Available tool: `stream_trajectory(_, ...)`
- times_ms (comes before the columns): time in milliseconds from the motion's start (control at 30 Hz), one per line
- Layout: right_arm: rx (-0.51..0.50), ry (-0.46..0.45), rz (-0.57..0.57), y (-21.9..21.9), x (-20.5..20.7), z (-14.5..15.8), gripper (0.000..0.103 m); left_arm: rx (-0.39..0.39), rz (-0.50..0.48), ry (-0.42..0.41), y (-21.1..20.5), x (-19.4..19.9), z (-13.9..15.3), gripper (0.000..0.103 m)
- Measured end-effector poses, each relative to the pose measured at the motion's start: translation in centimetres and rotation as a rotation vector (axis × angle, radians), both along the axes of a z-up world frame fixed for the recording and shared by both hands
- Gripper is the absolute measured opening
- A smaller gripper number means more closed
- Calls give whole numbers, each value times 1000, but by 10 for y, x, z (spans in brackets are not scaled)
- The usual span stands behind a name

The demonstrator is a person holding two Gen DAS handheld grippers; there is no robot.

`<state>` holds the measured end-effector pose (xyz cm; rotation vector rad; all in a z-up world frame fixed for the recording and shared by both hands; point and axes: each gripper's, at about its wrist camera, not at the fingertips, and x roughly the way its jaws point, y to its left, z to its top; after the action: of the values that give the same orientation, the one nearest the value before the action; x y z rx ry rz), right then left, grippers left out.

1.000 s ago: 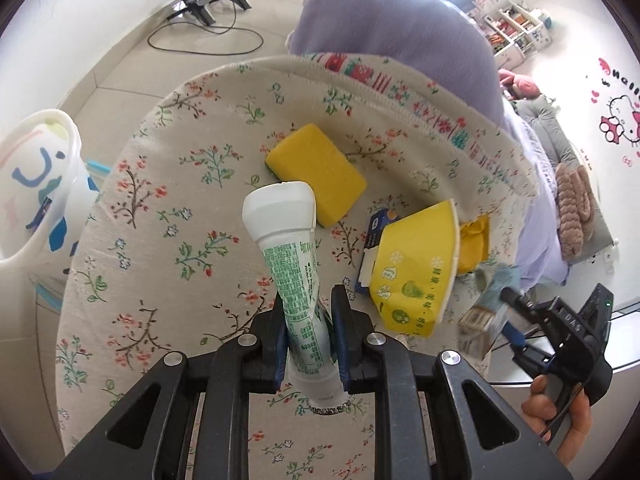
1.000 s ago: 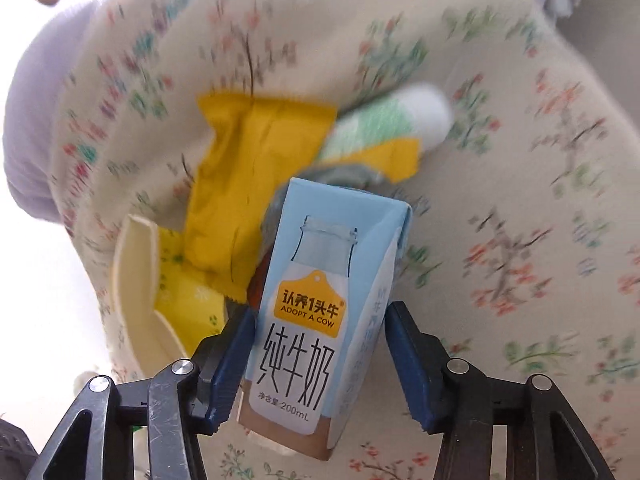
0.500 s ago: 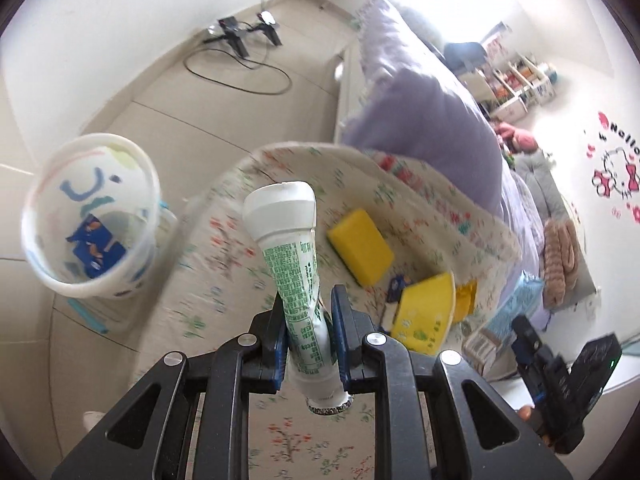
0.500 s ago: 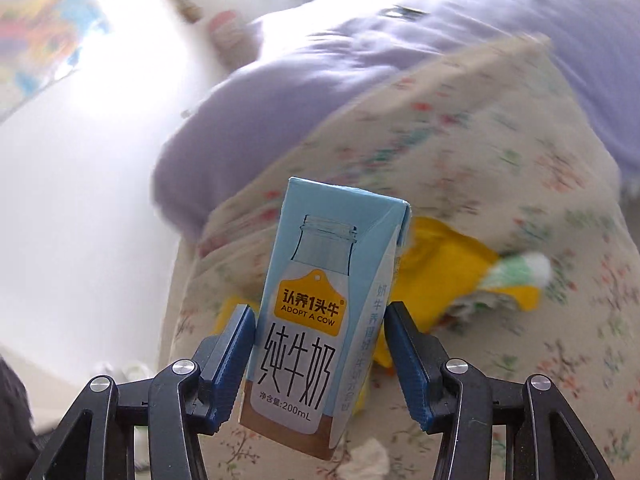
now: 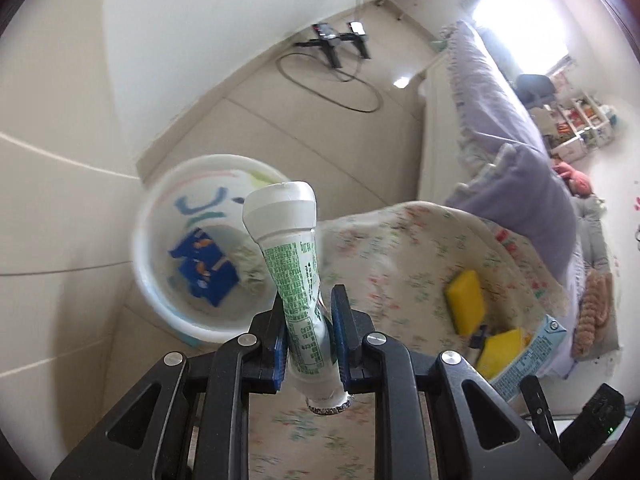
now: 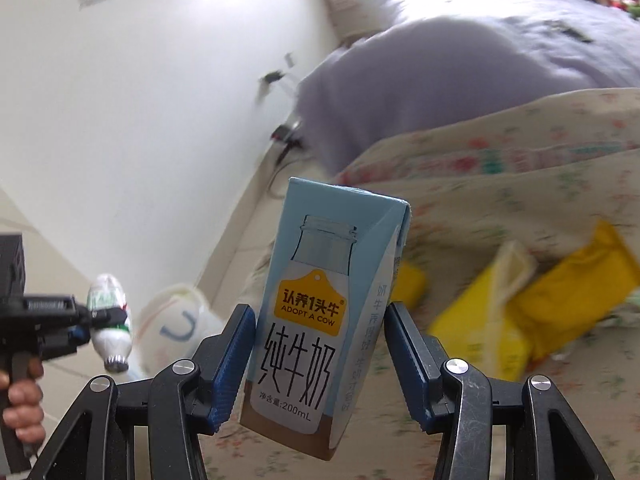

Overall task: Collect trash
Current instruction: 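Carry bottle and milk carton over the bucket and release both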

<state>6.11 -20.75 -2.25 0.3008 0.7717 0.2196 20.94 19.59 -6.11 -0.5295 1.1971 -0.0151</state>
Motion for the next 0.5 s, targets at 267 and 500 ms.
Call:
stream_trajectory(267,-25,67,160,96,38,-36,58,39,73,89,47,4,-30,21)
stream_trajectory(500,17,106,249,180,79,-56,58,12,99,114,59,6,-42,21)
